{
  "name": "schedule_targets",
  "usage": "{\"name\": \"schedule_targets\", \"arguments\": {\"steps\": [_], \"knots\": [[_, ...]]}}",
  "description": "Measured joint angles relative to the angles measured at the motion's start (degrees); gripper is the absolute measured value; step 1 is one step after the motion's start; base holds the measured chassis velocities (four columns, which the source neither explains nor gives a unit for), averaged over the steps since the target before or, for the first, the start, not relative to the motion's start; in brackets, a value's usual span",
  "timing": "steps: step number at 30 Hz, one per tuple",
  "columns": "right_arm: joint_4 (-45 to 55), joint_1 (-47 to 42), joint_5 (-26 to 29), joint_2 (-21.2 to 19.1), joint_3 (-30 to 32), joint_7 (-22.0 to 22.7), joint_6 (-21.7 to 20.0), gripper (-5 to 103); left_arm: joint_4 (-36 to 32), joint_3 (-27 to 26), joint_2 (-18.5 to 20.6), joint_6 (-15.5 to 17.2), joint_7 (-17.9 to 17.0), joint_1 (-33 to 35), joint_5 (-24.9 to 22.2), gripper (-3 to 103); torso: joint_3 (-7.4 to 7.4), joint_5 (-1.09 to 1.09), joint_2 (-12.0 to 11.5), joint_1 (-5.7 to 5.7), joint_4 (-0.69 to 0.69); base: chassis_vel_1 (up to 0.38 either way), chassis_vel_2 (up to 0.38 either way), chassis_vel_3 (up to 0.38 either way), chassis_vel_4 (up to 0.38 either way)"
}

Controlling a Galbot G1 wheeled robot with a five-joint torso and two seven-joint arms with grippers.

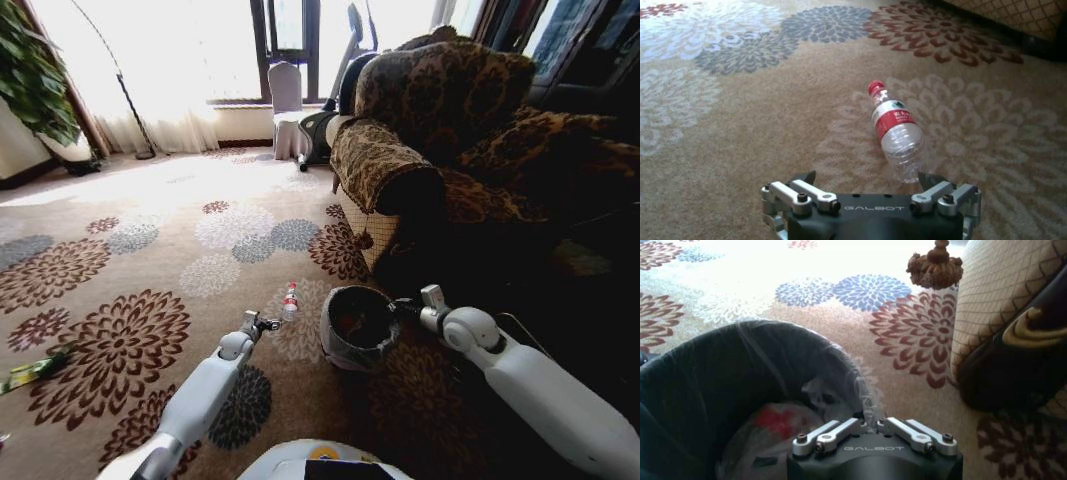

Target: Pick up the trash from the ground and place it into the trash bin.

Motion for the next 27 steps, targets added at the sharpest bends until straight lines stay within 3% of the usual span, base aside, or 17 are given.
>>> {"name": "schedule_targets", "arguments": {"steps": [21, 27], "knots": [[0.85, -1.29, -0.23, 0.25, -0.12, 0.00, 0.47, 1, 3.16, 0.96, -0.32, -1.65, 1.45, -1.25, 0.02, 100, 0.00, 0.00, 0.00, 0.00, 0.00, -0.053, 0.054, 0.055, -0.054], [1.03, -1.65, -0.08, 0.35, -0.13, 0.01, 0.47, 1, 5.04, 2.29, -2.53, -1.83, 1.45, -1.61, 0.05, 100, 0.01, -0.03, 0.00, 0.00, -0.01, -0.122, 0.128, 0.124, -0.127]]}}
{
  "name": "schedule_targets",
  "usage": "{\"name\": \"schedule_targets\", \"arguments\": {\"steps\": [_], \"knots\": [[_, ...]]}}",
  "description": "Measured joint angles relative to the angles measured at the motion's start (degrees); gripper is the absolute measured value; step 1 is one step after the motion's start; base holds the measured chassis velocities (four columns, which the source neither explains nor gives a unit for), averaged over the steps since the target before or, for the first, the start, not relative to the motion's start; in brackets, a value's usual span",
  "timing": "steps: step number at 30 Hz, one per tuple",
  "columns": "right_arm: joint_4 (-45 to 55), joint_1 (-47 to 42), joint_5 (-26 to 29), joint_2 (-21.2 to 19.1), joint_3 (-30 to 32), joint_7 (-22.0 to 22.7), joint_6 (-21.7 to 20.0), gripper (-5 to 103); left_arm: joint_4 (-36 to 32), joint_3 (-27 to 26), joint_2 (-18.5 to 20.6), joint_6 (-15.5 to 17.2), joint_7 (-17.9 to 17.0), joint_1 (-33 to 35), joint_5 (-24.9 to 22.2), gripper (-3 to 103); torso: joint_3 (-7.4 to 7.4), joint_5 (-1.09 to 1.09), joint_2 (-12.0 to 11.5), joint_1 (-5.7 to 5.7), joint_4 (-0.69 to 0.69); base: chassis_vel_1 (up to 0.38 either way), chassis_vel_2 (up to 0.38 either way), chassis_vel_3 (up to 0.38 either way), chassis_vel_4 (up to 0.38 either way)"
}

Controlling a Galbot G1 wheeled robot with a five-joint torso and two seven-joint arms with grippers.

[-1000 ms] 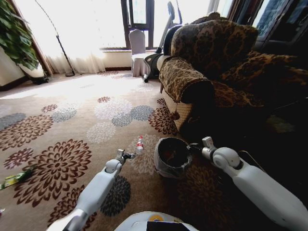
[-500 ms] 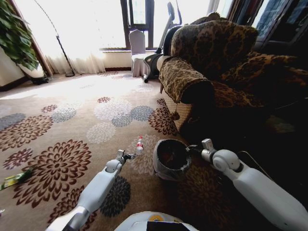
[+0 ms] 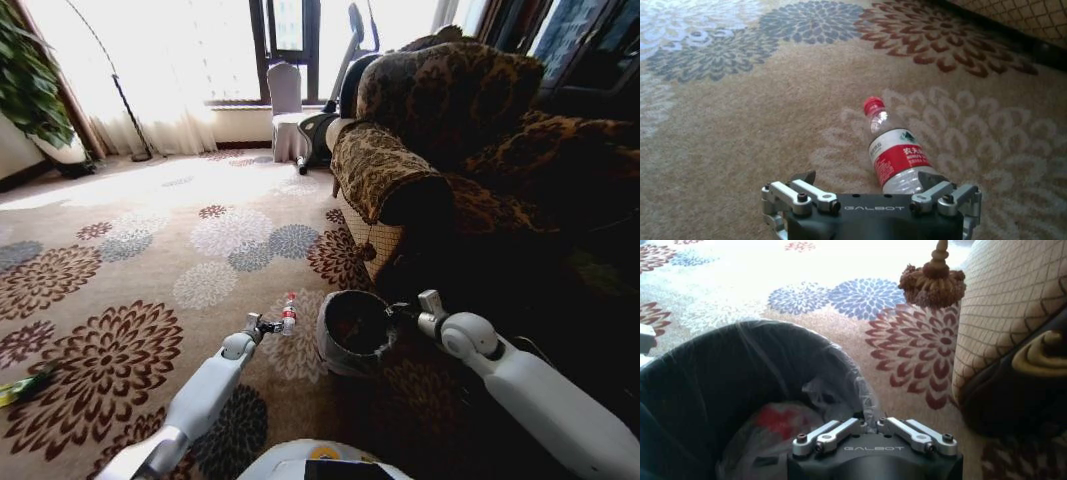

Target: Pick up the trash from the ground and place it into the trash bin.

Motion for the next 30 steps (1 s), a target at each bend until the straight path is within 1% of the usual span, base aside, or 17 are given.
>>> {"name": "schedule_targets", "arguments": {"steps": [5, 6, 7, 8, 10, 11, 12, 14, 16, 17, 20, 21, 23, 25, 28, 29, 30], "knots": [[0.35, -0.30, 0.62, -0.05, -0.01, -0.01, 0.10, 1, 2.38, 0.96, -3.05, -0.59, -0.59, -0.21, 0.29, 100, -0.01, 0.03, 0.00, 0.00, 0.02, -0.013, 0.010, 0.013, -0.013], [0.41, -0.39, 0.68, -0.11, 0.02, -0.02, 0.15, 1, 3.36, 1.07, -3.52, -0.51, -0.77, -0.37, 0.53, 100, -0.02, 0.02, 0.00, 0.00, -0.01, 0.000, 0.000, 0.000, 0.000], [0.46, -0.56, 0.72, -0.20, 0.17, -0.02, 0.22, 1, 4.40, 1.15, -4.06, -0.57, -0.85, -0.45, 0.77, 100, 0.00, 0.02, 0.00, 0.00, 0.05, 0.000, 0.000, 0.000, 0.000], [0.46, -0.63, 0.73, -0.23, 0.20, -0.02, 0.27, 1, 4.64, 1.18, -4.24, -0.62, -0.84, -0.55, 0.82, 100, 0.00, 0.02, -0.01, 0.00, 0.06, 0.000, 0.000, 0.000, 0.000], [0.49, -0.96, 0.75, -0.39, 0.29, -0.04, 0.57, 1, 5.42, 1.20, -4.68, -0.75, -1.01, -0.99, 1.04, 100, -0.01, 0.03, 0.00, 0.00, 0.01, 0.000, 0.000, 0.000, 0.000], [0.49, -1.10, 0.75, -0.48, 0.43, -0.03, 0.75, 1, 5.89, 1.28, -4.82, -0.83, -1.36, -1.18, 1.14, 102, -0.01, 0.04, 0.00, 0.00, 0.01, 0.000, 0.000, 0.000, 0.000], [0.49, -1.19, 0.74, -0.51, 0.58, -0.01, 0.90, 1, 6.26, 1.40, -4.96, -0.94, -1.56, -1.25, 1.19, 99, 0.00, 0.03, 0.00, 0.00, 0.01, 0.000, 0.000, 0.000, 0.000], [0.49, -1.24, 0.75, -0.52, 0.65, -0.02, 0.99, 1, 6.56, 1.48, -5.03, -1.02, -1.72, -1.31, 1.22, 99, 0.00, 0.02, 0.00, 0.00, 0.00, 0.000, 0.000, 0.000, 0.000], [0.38, -1.24, 0.76, -0.55, 0.65, -0.02, 1.08, 1, 7.21, 1.61, -5.08, -1.49, -2.20, -1.61, 1.34, 92, -0.01, 0.03, 0.00, 0.00, 0.01, 0.000, 0.000, 0.000, 0.000], [0.38, -1.24, 0.76, -0.55, 0.65, -0.02, 1.08, 1, 7.21, 1.61, -5.08, -1.49, -2.20, -1.61, 1.34, 92, -0.01, 0.03, 0.00, 0.00, 0.01, 0.000, 0.000, 0.000, 0.000], [0.01, -0.76, 0.81, -0.48, 0.46, -0.02, 1.14, 1, 7.80, 1.68, -5.09, -1.77, -2.39, -1.85, 1.50, 78, -0.01, 0.02, 0.00, 0.00, -0.02, 0.000, 0.000, 0.000, 0.000], [0.01, -0.76, 0.81, -0.48, 0.46, -0.02, 1.14, 1, 7.80, 1.68, -5.09, -1.77, -2.39, -1.85, 1.50, 78, -0.01, 0.02, 0.00, 0.00, -0.02, 0.000, 0.000, 0.000, 0.000], [-0.21, -0.49, 0.84, -0.41, 0.24, -0.02, 1.32, 1, 7.95, 1.68, -5.07, -1.78, -2.40, -1.94, 1.56, 71, -0.01, 0.02, 0.00, 0.00, -0.01, 0.000, 0.000, 0.000, 0.000], [-0.24, -0.47, 0.84, -0.41, 0.22, -0.02, 1.37, 1, 8.01, 1.68, -5.07, -1.79, -2.39, -1.96, 1.56, 71, -0.01, 0.02, 0.00, 0.00, -0.01, 0.000, 0.000, 0.000, 0.000], [-0.29, -0.56, 0.81, -0.51, 0.22, -0.02, 1.67, 1, 8.22, 1.60, -5.03, -1.95, -2.30, -1.90, 1.60, 59, -0.01, 0.04, 0.00, 0.00, 0.01, 0.000, 0.000, 0.000, 0.000], [-0.29, -0.56, 0.81, -0.51, 0.22, -0.02, 1.67, 1, 8.22, 1.60, -5.03, -1.95, -2.30, -1.90, 1.60, 59, -0.01, 0.04, 0.00, 0.00, 0.01, 0.000, 0.000, 0.000, 0.000], [-0.29, -0.66, 0.78, -0.56, 0.25, -0.02, 1.78, 1, 8.19, 1.50, -4.99, -1.99, -2.27, -1.79, 1.61, 56, -0.01, 0.04, 0.00, 0.00, 0.01, 0.000, 0.000, 0.000, 0.000]]}}
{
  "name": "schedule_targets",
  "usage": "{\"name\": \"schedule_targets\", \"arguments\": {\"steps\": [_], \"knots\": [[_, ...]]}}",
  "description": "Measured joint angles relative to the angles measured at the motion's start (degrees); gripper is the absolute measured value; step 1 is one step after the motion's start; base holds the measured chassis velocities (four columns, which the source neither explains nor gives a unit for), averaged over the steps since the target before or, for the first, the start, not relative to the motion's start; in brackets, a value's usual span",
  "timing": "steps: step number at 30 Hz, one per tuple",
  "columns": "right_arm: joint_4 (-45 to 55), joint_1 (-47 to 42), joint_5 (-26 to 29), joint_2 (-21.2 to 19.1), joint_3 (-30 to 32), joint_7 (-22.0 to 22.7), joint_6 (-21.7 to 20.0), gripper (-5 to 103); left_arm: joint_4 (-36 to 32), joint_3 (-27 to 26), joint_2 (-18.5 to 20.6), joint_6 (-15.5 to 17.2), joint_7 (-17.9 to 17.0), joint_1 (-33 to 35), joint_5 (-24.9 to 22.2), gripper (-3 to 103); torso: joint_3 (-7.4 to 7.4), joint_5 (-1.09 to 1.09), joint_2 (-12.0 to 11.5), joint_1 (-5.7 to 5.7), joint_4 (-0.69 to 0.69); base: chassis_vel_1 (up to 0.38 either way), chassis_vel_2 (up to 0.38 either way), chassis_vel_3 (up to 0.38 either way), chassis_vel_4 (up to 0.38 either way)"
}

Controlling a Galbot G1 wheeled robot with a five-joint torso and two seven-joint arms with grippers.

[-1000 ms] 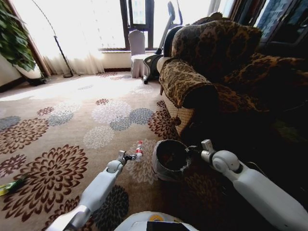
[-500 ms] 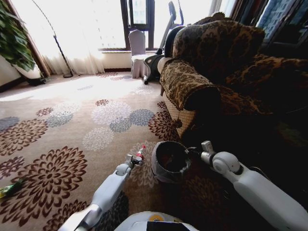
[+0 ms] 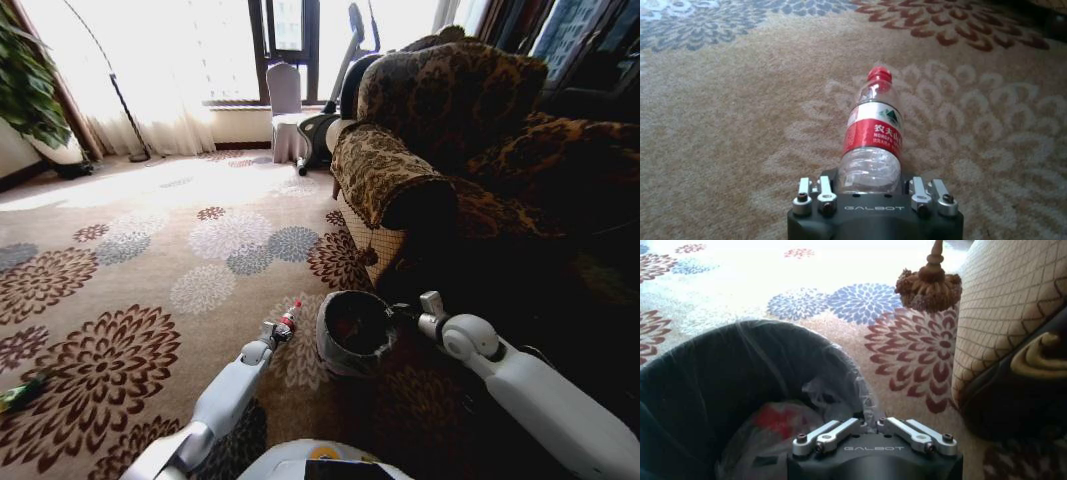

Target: Pick up the trash from the ground and place it into the trash bin.

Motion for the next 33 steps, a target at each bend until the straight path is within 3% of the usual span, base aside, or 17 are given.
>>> {"name": "schedule_targets", "arguments": {"steps": [2, 6, 9, 12, 15, 24, 33], "knots": [[0.02, -0.16, -0.04, -0.16, 0.18, 0.00, 0.07, 1, -0.32, -0.39, 0.13, -0.01, 0.01, 0.35, 0.05, 50, 0.00, 0.00, 0.00, 0.00, 0.00, 0.000, 0.000, 0.000, 0.000], [0.33, -0.18, 0.04, -0.37, 0.25, 0.01, 0.18, 1, -3.12, -1.27, 0.72, -0.11, -0.70, 1.75, 0.32, 46, 0.01, -0.02, -0.01, 0.00, -0.02, 0.000, 0.000, 0.000, 0.000], [1.67, -0.31, 1.34, -0.92, 0.65, 0.00, 0.14, 1, -14.29, -3.20, 3.23, -0.25, -1.86, 5.47, 0.28, 38, 0.00, -0.01, 0.00, 0.01, 0.00, 0.000, 0.000, 0.000, 0.000], [1.95, -0.41, 1.35, -1.01, 0.79, 0.01, 0.13, 1, -17.79, -4.04, 4.06, -0.67, -2.51, 6.75, 1.07, 36, 0.00, -0.02, 0.00, 0.01, 0.00, 0.000, 0.000, 0.000, 0.000], [2.77, -1.05, 1.05, -1.03, 1.08, 0.00, -0.27, 1, -25.45, -5.81, 6.50, -0.78, -3.43, 8.76, 1.54, 36, 0.00, -0.02, 0.00, 0.01, 0.01, 0.000, 0.000, 0.000, 0.000], [4.66, -2.96, -0.36, -0.63, 1.68, 0.01, -0.49, 1, -29.37, -6.84, 9.72, -0.33, -3.53, 9.12, 1.51, 36, 0.00, 0.03, 0.00, 0.01, -0.01, 0.000, 0.000, 0.000, 0.000], [5.84, -3.66, -1.27, -0.69, 1.73, 0.01, -1.10, 1, -29.63, -6.52, 9.48, 0.74, -4.30, 8.59, 1.14, 36, 0.00, 0.01, 0.00, 0.01, -0.03, 0.064, 0.054, -0.082, -0.074]]}}
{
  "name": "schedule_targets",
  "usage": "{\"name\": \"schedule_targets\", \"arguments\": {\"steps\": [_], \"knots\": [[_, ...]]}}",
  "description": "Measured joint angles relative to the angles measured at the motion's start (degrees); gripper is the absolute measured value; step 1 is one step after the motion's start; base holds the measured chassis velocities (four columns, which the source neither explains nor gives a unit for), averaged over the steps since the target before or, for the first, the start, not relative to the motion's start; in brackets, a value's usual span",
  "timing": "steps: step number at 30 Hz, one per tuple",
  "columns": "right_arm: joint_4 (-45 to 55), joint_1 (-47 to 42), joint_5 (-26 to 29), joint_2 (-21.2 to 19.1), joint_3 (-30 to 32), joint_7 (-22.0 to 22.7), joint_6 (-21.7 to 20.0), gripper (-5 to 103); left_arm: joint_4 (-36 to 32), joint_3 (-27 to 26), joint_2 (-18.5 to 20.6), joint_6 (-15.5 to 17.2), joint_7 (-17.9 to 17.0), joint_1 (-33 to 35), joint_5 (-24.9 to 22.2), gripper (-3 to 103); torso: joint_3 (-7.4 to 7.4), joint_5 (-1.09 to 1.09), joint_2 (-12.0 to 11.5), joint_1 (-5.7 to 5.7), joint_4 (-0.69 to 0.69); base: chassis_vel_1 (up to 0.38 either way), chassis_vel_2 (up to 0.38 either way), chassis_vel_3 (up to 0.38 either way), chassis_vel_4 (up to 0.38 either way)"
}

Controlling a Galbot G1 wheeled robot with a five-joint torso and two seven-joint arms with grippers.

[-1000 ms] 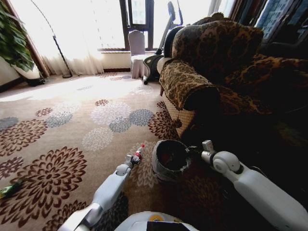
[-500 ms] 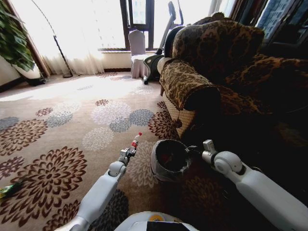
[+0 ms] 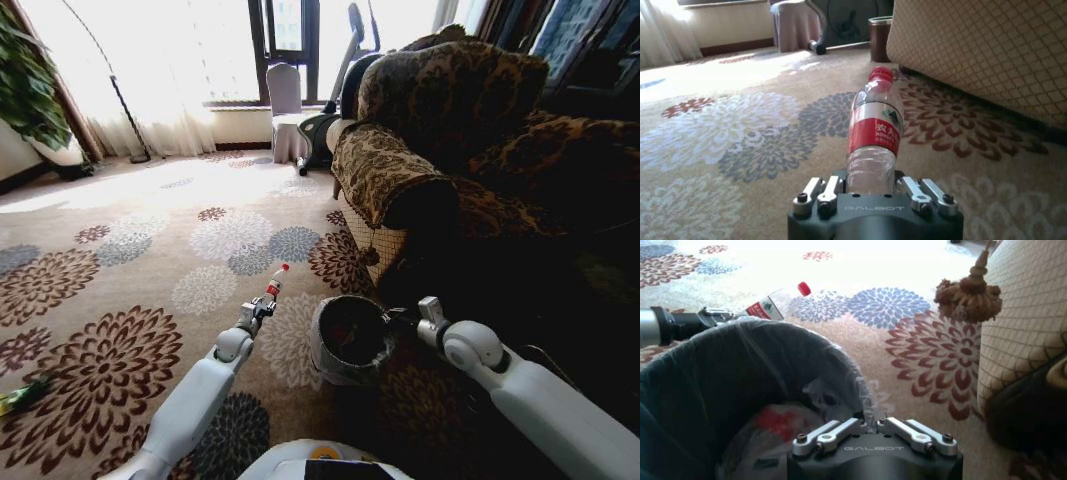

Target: Pick up the trash from the ground and place it into the trash bin.

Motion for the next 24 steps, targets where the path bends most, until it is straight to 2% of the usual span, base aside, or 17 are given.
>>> {"name": "schedule_targets", "arguments": {"steps": [6, 8, 10, 15, 18, 21, 24], "knots": [[1.09, -0.48, -0.12, -0.25, 0.01, 0.01, -0.06, 1, -0.60, 0.04, -0.19, 0.21, 0.01, -0.18, 0.12, 36, 0.00, 0.00, 0.00, 0.00, 0.04, 0.223, 0.234, -0.201, -0.210], [1.61, -0.99, -0.24, -0.30, 0.12, 0.00, -0.08, 1, -0.84, 0.07, -0.31, 0.33, 0.01, -0.16, 0.19, 36, 0.00, -0.07, 0.00, 0.00, 0.03, 0.265, 0.272, -0.250, -0.270], [2.04, -1.59, -0.54, -0.34, 0.33, -0.01, -0.17, 1, -1.18, 0.07, -0.36, 0.41, 0.00, -0.03, 0.27, 36, 0.00, 0.00, 0.00, 0.00, 0.03, 0.299, 0.289, -0.297, -0.280], [2.52, -2.38, -1.14, -0.30, 0.58, -0.01, -0.16, 1, -1.86, 0.08, -0.43, 0.69, -0.06, 0.23, 0.29, 36, -0.01, 0.00, 0.00, 0.00, 0.00, 0.334, 0.298, -0.347, -0.302], [2.82, -2.90, -1.55, -0.04, 0.66, -0.02, -0.04, 1, -2.78, 0.10, -0.34, 0.92, -0.26, 0.52, 0.29, 36, 0.01, -0.06, -0.02, 0.00, 0.06, 0.381, 0.270, -0.387, -0.234], [2.80, -3.02, -1.64, 0.22, 0.66, -0.04, 0.51, 1, -3.99, 0.02, -0.09, 0.73, -0.50, 0.65, 0.14, 36, 0.00, -0.02, -0.02, -0.01, 0.07, 0.358, 0.176, -0.298, -0.163], [2.00, -2.68, -1.33, 0.75, 0.42, -0.07, 0.98, 1, -5.42, -0.02, 0.26, -0.26, -0.72, 0.73, 0.13, 36, -0.01, -0.08, -0.01, -0.01, 0.06, 0.239, 0.046, -0.152, -0.044]]}}
